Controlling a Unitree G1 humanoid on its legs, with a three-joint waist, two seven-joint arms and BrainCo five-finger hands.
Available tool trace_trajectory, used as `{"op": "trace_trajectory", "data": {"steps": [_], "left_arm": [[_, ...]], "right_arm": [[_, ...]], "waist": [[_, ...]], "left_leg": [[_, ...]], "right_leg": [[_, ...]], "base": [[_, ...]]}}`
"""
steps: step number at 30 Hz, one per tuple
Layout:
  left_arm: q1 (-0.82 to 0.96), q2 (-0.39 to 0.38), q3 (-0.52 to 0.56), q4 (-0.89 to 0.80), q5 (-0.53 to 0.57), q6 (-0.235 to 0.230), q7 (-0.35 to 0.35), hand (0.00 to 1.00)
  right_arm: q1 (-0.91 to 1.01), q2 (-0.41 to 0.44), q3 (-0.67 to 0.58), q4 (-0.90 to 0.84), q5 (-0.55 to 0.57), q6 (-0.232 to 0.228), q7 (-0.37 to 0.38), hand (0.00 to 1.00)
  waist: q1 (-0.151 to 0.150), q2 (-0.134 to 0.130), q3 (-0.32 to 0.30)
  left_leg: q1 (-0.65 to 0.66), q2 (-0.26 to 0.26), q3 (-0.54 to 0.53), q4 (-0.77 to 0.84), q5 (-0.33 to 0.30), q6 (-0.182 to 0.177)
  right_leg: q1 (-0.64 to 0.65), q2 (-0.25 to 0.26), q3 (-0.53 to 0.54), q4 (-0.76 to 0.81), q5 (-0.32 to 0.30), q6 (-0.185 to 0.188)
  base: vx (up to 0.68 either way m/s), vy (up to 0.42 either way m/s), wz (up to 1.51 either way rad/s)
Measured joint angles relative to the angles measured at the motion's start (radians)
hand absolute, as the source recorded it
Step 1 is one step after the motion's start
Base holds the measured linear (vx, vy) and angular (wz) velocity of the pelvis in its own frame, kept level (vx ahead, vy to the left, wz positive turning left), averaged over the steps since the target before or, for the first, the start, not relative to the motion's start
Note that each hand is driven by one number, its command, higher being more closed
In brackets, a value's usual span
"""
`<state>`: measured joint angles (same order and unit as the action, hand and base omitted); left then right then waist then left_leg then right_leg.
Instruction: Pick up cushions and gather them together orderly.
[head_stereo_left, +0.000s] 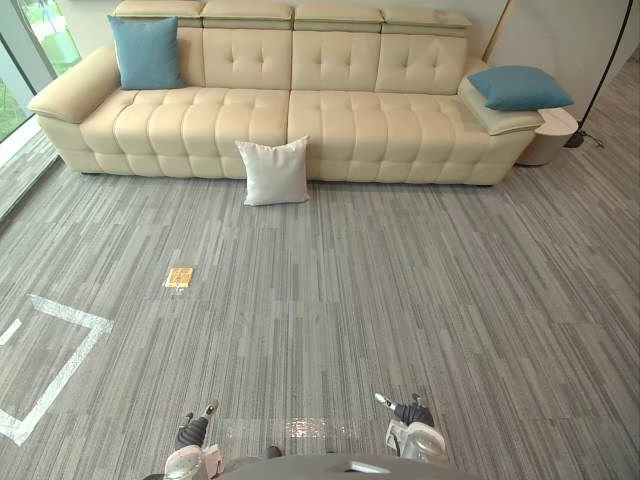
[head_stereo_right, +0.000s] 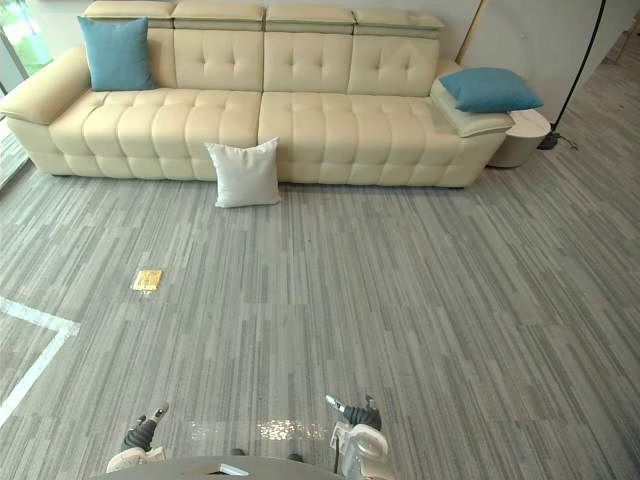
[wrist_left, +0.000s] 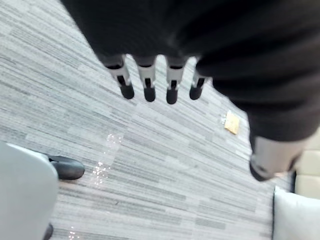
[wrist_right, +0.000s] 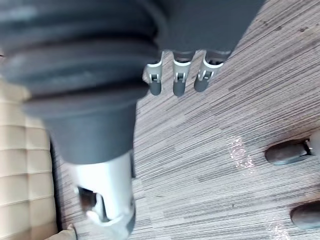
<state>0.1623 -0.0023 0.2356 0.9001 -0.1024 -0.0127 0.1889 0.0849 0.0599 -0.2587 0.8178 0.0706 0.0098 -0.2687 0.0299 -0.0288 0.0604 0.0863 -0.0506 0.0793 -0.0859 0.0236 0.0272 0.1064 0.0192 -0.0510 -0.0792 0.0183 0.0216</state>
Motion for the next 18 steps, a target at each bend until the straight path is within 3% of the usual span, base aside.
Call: {"op": "trace_trajectory", "data": {"steps": [18], "left_arm": [[-0.049, -0.007, 0.045, 0.084, 0.072, 0.003, -0.048, 0.00]], "right_arm": [[-0.037, -0.034, -0.067, 0.177, -0.157, 0.037, 0.025, 0.00]], "waist": [[-0.002, 0.004, 0.001]], "left_leg": [[0.005, -0.012, -0.003, 0.000, -0.001, 0.007]], "right_leg": [[0.001, -0.016, -0.027, 0.003, -0.004, 0.005]], "base": [[0.00, -0.001, 0.00]]}}
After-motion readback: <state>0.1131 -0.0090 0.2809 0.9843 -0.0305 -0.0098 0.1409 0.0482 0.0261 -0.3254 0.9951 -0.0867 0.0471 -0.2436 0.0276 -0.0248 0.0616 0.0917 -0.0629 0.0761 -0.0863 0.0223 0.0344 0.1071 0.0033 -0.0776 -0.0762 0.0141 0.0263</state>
